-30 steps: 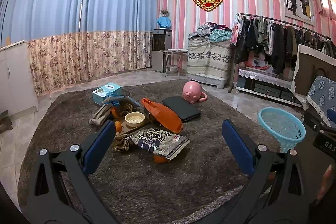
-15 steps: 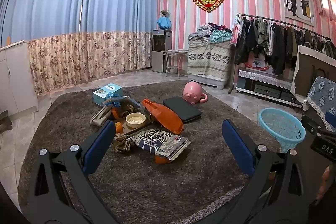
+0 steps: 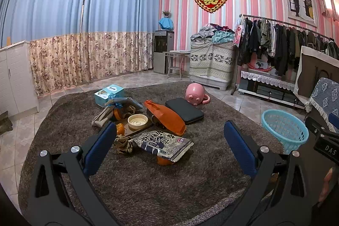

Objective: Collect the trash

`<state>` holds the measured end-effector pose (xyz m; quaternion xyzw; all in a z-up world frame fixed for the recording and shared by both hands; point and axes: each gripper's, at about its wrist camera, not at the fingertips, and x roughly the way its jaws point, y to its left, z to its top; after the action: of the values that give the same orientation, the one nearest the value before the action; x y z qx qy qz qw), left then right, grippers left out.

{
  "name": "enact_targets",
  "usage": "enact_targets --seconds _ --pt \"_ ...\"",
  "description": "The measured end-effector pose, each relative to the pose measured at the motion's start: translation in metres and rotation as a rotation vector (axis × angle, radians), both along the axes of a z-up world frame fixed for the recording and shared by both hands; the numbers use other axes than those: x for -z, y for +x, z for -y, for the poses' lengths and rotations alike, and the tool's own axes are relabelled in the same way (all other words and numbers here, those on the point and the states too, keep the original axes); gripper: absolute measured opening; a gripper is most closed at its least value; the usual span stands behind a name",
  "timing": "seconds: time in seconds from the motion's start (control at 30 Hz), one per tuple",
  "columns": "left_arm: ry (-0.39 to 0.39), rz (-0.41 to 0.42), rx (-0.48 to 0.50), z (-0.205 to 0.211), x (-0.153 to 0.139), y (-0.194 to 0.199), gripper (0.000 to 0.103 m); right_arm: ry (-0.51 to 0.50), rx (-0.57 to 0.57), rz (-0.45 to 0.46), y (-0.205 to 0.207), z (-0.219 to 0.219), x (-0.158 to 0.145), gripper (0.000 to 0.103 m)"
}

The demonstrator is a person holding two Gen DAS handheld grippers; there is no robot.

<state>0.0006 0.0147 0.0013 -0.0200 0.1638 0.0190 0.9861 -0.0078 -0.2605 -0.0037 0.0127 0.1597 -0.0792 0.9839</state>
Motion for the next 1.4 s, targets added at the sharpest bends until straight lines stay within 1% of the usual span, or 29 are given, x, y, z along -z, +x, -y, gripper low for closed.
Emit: enact_targets --seconds 0.9,1.4 --pt "0.000 0.000 0.002 -0.0007 0.0007 -0.0003 0.098 0.001 0.000 0.000 -0.0008 0.0018 0.0000 0.099" --pt "-0.004 -0.004 0.005 -0.0039 0.0024 0.0004 0.098 -0.018 0.004 -0.003 0.0043 -0.0041 0.0095 0.099"
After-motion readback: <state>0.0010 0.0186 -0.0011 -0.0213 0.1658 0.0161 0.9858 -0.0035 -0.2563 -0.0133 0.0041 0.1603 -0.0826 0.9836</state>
